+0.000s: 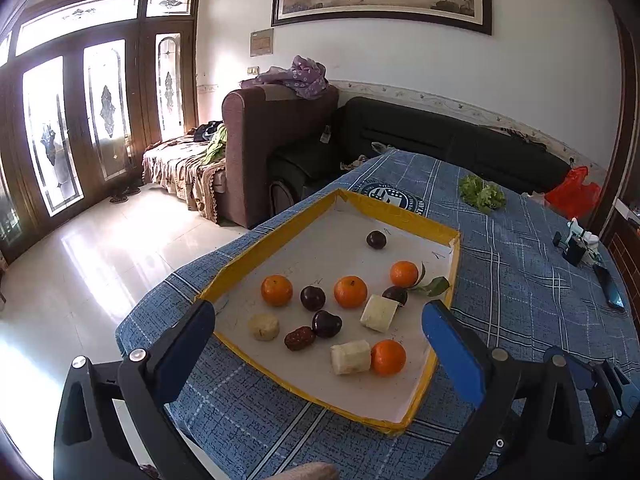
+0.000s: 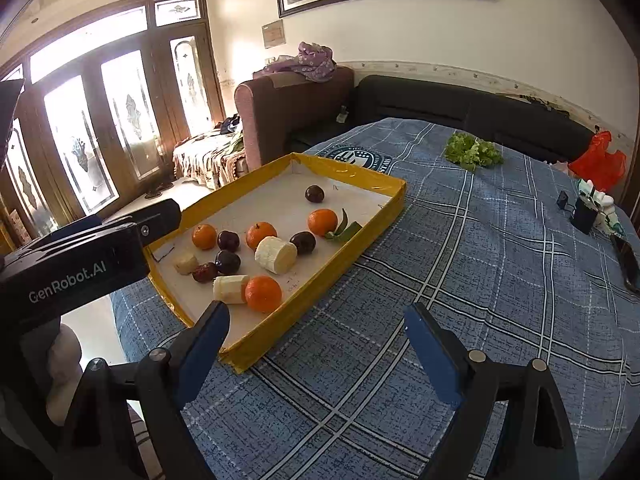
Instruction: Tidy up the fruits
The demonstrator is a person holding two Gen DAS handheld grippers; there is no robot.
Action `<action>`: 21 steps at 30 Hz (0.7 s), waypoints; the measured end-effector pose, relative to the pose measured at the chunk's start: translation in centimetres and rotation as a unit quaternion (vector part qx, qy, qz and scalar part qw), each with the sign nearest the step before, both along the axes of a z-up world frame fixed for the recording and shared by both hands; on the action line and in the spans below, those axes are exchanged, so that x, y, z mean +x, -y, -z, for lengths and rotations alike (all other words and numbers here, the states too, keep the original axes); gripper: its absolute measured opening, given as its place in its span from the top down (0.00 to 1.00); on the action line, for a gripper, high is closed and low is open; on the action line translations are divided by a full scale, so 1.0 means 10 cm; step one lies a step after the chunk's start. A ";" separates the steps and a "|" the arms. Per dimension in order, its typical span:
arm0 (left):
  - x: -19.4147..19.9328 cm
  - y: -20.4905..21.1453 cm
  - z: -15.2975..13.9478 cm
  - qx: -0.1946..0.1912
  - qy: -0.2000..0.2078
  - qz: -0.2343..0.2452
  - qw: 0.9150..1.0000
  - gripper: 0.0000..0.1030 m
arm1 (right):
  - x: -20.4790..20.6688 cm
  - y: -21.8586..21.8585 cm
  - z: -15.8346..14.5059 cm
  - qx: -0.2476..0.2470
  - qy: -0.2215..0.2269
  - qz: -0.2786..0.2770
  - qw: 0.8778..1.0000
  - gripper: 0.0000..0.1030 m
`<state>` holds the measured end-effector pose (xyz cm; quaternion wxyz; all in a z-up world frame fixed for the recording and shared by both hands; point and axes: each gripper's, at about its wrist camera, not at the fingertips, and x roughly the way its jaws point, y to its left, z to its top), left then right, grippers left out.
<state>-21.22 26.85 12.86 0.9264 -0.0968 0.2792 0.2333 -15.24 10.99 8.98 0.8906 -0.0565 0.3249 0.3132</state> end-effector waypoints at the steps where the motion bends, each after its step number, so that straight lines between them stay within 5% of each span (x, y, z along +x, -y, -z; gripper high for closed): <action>1: 0.00 0.02 -0.02 0.002 0.001 -0.001 1.000 0.00 | 0.00 0.00 0.00 0.000 0.001 -0.002 1.000 0.10; 14: 0.23 0.65 -0.04 0.037 -0.014 0.074 0.996 0.00 | 0.15 0.48 -0.04 0.030 -0.009 0.062 0.998 0.09; 21: 0.26 0.70 0.05 0.036 -0.028 0.075 0.996 0.00 | 0.20 0.53 0.05 0.033 -0.023 0.062 0.997 0.09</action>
